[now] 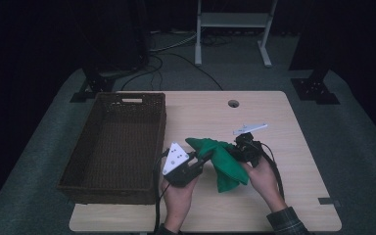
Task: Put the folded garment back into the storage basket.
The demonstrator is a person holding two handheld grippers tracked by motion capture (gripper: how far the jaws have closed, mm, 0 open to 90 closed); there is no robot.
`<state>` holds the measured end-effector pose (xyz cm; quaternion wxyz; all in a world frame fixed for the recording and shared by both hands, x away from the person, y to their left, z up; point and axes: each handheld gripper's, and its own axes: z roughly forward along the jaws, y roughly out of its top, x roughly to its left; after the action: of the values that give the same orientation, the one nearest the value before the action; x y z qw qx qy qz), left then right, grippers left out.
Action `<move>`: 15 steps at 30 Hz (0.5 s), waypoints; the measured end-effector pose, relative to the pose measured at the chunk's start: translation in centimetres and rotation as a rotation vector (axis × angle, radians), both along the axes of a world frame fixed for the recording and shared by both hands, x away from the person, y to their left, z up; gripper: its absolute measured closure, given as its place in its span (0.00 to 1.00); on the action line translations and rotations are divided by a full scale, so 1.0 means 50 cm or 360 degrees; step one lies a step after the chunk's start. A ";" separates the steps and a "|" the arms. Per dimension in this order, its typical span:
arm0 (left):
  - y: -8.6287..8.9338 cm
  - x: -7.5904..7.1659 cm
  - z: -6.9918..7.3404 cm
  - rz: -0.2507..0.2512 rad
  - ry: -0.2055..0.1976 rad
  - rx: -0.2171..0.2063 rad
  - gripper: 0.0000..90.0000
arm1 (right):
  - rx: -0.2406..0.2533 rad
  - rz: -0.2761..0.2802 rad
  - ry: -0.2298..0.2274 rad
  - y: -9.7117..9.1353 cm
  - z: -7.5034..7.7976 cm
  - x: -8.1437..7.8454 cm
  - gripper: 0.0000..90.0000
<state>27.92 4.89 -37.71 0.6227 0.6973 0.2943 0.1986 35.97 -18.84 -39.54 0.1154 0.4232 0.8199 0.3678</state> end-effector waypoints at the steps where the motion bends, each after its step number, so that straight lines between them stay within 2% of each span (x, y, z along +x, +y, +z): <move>1: 0.003 0.002 0.008 0.0001 -0.0009 0.0001 0.85 | 0.0007 0.0006 -0.0006 0.002 0.007 0.001 0.86; 5: 0.017 0.012 0.042 0.0006 -0.0039 -0.0005 0.85 | 0.0018 0.0013 -0.0044 0.017 0.039 0.002 0.86; 6: 0.017 0.012 0.042 0.0006 -0.0039 -0.0005 0.85 | 0.0021 0.0016 -0.0055 0.022 0.048 0.003 0.86; 7: 0.028 0.016 0.060 0.0014 -0.0057 -0.0013 0.85 | 0.0025 0.0024 -0.0070 0.026 0.058 0.003 0.86; 15: 0.088 0.038 0.133 0.0061 -0.0127 -0.0019 0.85 | 0.0118 0.0076 -0.0122 0.070 0.128 0.020 0.86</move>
<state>29.82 9.30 -31.08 0.6341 0.6794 0.2836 0.2365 36.95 -15.32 -33.16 0.1221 0.3931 0.8107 0.4163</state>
